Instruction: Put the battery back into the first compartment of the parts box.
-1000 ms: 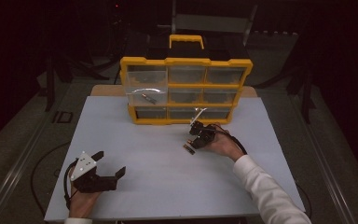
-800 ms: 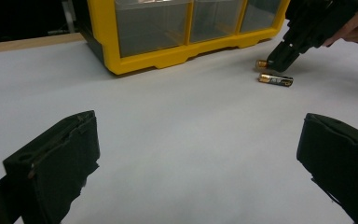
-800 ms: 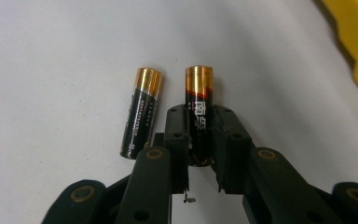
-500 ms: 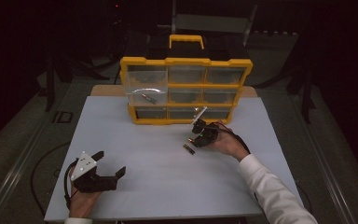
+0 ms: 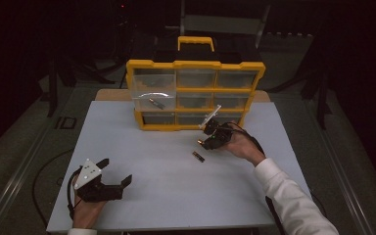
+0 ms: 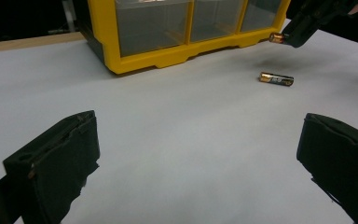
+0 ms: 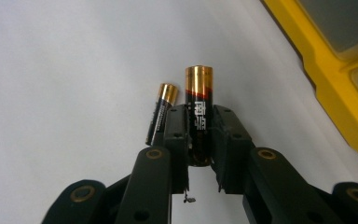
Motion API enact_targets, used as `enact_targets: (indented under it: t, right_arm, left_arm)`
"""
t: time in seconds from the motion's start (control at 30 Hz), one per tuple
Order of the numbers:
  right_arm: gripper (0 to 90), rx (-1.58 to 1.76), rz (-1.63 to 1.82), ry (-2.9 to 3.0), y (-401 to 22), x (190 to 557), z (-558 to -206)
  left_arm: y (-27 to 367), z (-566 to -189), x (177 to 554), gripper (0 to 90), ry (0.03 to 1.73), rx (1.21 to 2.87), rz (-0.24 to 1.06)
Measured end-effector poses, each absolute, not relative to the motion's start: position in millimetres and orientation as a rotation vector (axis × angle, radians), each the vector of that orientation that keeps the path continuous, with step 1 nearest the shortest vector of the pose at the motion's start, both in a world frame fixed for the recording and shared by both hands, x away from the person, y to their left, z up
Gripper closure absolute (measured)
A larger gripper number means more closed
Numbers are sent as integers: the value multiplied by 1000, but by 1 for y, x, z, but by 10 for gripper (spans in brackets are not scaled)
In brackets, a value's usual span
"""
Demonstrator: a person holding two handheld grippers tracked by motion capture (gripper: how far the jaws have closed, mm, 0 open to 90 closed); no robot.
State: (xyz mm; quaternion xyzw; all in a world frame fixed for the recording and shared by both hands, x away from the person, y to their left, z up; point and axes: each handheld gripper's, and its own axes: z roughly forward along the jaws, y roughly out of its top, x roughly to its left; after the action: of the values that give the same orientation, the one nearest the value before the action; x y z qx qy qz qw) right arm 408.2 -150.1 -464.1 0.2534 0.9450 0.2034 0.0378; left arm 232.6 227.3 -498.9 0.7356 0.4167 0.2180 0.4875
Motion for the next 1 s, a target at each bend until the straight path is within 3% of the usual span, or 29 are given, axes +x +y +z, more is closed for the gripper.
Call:
enact_targets:
  t: [1.0]
  right_arm:
    - [767, 694, 755, 2877, -151, 407, -413]
  left_arm:
    - [227, -499, 232, 0, 1013, 1786, 532]
